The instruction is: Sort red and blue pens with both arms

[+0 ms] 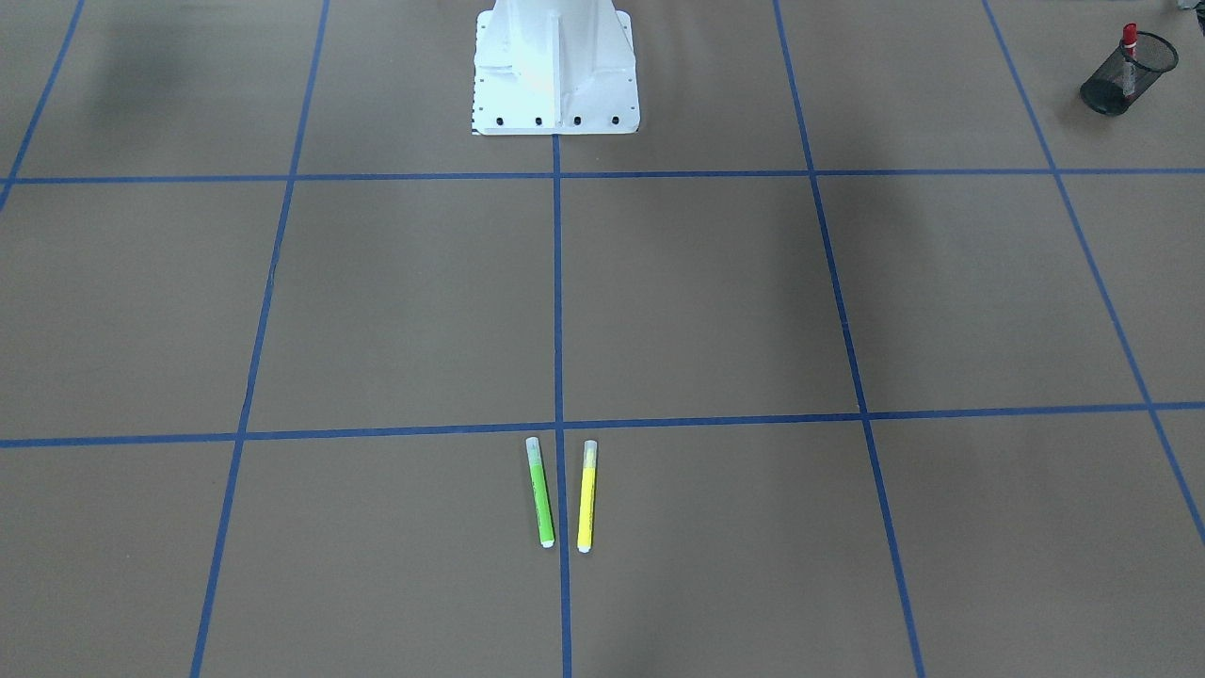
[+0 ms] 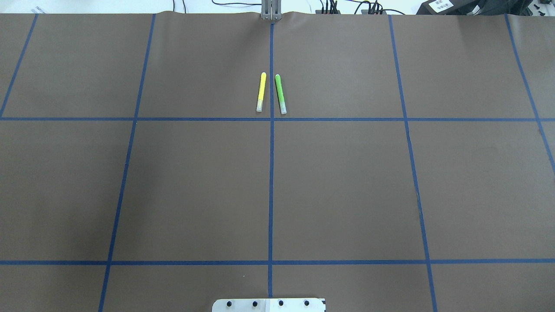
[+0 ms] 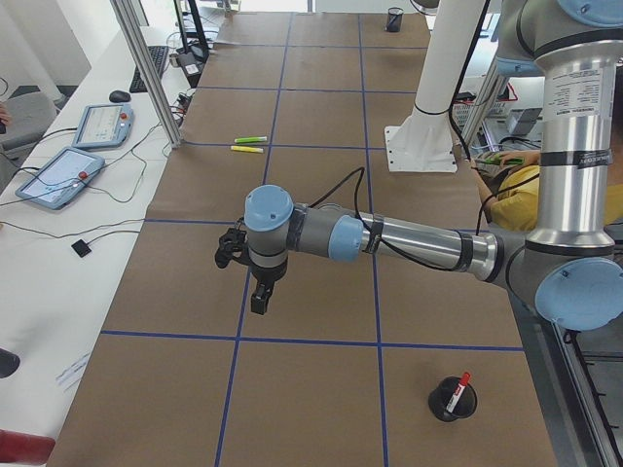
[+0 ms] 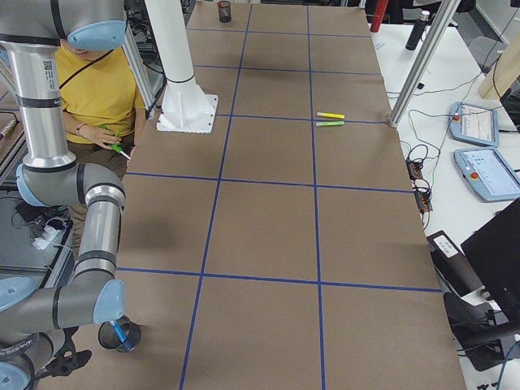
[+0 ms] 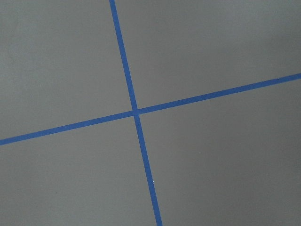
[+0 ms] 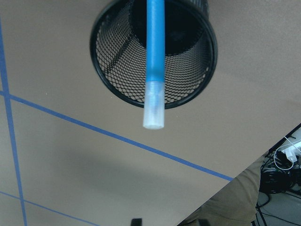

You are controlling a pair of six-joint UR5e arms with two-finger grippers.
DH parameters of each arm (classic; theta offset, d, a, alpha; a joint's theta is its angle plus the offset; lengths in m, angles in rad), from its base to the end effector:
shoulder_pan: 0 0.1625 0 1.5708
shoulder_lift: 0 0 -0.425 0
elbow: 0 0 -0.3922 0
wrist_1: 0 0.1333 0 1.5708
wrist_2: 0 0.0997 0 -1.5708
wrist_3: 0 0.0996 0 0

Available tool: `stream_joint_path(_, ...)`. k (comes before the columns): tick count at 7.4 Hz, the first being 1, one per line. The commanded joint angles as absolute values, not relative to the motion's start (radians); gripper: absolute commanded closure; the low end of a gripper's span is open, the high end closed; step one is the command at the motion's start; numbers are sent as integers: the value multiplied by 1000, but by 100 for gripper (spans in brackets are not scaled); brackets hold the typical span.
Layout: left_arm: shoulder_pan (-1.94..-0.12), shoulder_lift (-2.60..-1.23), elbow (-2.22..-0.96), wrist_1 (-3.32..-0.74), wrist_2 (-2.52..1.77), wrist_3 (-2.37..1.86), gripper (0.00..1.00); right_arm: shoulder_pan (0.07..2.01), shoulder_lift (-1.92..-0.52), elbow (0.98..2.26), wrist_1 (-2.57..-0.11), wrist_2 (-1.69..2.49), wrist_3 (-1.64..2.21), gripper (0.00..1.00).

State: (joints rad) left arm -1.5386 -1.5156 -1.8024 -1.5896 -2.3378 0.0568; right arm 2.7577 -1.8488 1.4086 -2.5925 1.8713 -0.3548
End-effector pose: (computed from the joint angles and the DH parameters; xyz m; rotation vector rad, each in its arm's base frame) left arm -0.0489 -0.4762 0.5690 0.1951 0.7628 0.1592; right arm 0.1821 0.0384 0.8478 -0.9054 -1.2348 0.8896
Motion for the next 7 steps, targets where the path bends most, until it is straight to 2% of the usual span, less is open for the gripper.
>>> stream_joint_path(1,-1539,-1516,-1801,-1589,-2338,57,0,2761,-1845,1405,-2457,1879,-345,0)
stream_joint_path(3,-1539,-1516,-1801,-1589,-2338,55,0,2734,-1842,1407,-2293,1928,-353,0)
stream_joint_path(7,-1539,-1516,-1801,-1589,-2339,54,0,2380,-1842,1414,-1857,2216,-337,0)
